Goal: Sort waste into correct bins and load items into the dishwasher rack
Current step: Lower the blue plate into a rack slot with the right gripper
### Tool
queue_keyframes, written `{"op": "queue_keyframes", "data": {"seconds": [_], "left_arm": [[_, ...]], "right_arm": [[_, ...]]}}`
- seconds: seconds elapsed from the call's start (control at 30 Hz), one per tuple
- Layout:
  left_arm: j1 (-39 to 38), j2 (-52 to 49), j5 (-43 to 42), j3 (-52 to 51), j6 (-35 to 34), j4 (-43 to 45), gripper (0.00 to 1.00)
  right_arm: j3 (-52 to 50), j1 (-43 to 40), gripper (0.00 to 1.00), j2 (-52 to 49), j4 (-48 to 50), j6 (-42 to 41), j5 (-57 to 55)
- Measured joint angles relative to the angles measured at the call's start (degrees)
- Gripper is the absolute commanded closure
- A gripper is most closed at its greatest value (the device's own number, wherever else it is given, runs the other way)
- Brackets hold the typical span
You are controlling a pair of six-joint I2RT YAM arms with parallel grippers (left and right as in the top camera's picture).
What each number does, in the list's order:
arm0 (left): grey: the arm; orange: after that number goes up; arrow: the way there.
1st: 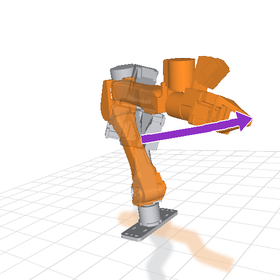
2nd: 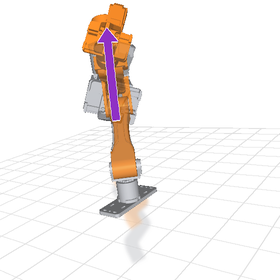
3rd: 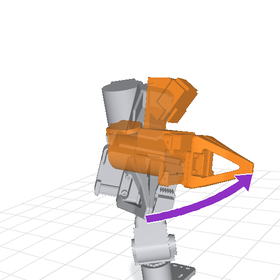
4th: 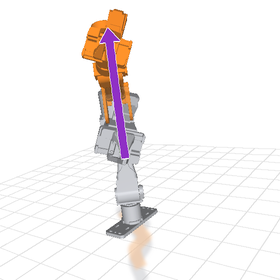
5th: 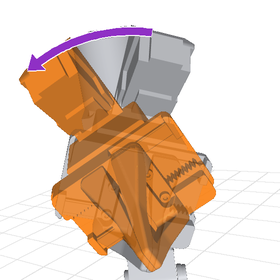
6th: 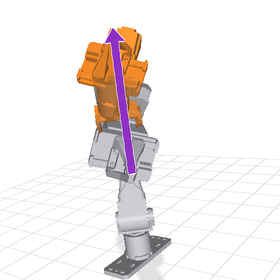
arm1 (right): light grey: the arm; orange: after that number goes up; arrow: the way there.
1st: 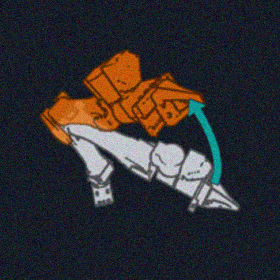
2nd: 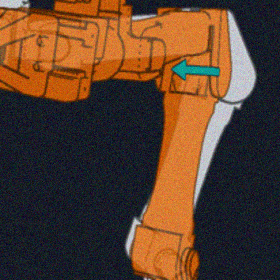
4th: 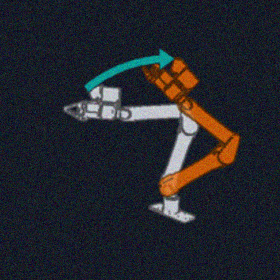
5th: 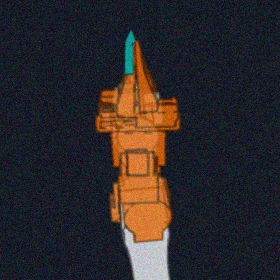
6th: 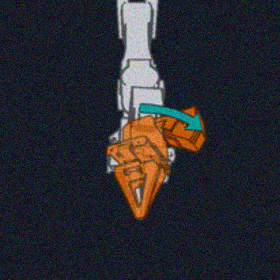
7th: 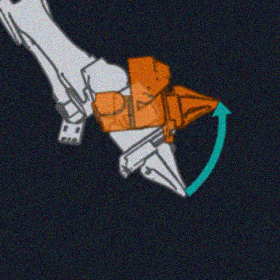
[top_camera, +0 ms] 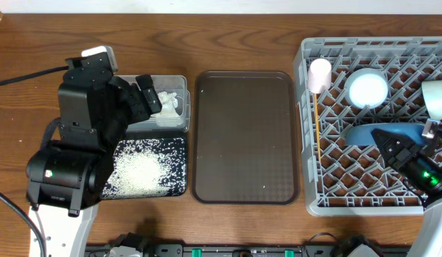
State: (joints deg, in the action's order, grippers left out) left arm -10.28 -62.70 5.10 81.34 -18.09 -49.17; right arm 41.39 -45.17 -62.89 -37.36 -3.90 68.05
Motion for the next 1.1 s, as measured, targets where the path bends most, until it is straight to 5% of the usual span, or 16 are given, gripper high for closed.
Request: {"op": "queue_keyframes", "data": {"seconds": [0.23,0.7,1.1], "left_arm": [[0.0,0.0,0.0,0.0,0.0,0.0,0.06],[0.0,0.0,0.0,0.0,0.0,0.0,0.06],[0.0,0.0,0.0,0.0,0.1,0.0,0.06]], "right_arm": [[0.0,0.0,0.99,0.0,0.2,0.2,-0.4],[-0.5,-0.4,0.99,0.0,24.4,-10.6,14.8],[-0.5,-0.4,0.99,0.1,26.0,-16.5,18.8]]}}
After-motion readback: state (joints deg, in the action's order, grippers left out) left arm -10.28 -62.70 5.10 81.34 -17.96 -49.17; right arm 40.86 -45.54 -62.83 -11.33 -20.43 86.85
